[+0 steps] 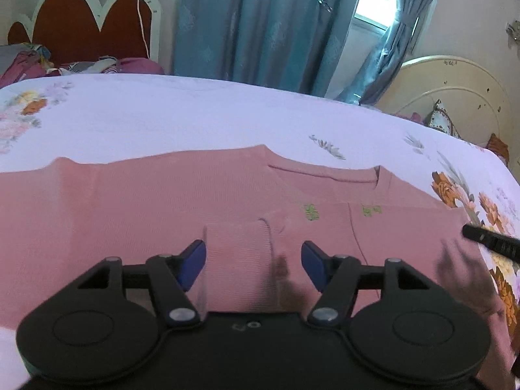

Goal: Fold small clothes
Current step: 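Move the left tool to the other sleeve cuff and grasp it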

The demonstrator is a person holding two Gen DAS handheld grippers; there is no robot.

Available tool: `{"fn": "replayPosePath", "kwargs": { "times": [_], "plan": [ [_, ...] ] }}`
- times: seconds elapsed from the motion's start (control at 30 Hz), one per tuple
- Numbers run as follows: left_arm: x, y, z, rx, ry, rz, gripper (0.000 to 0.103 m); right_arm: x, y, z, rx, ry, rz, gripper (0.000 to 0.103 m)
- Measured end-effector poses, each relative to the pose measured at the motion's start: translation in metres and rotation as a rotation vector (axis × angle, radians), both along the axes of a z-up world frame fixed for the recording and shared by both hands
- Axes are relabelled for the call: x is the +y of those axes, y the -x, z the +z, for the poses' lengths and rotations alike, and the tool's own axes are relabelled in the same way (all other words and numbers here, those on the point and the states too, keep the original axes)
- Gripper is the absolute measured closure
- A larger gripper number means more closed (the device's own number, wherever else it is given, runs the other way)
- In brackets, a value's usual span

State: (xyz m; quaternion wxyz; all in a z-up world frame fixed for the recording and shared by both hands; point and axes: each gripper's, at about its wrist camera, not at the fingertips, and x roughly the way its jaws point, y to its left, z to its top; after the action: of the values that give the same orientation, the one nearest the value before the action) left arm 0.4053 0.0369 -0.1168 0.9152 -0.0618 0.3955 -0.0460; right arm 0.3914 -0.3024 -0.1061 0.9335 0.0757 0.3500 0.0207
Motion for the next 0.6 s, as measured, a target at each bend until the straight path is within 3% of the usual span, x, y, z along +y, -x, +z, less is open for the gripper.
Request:
{"fn": "replayPosePath", "kwargs": {
  "times": [0.27, 0.6],
  "plan": [
    [0.046, 0.026, 0.009, 0.018, -0.019, 0.089, 0.034, 0.084, 0.013, -0.001, 0.046, -0.047, 0.183, 0.072],
    [0.111, 0.052, 0.018, 0.022, -0.015, 0.21, 0.034, 0.158, 0.005, -0.018, 0.118, -0.014, 0.296, 0.072]
  ]
}}
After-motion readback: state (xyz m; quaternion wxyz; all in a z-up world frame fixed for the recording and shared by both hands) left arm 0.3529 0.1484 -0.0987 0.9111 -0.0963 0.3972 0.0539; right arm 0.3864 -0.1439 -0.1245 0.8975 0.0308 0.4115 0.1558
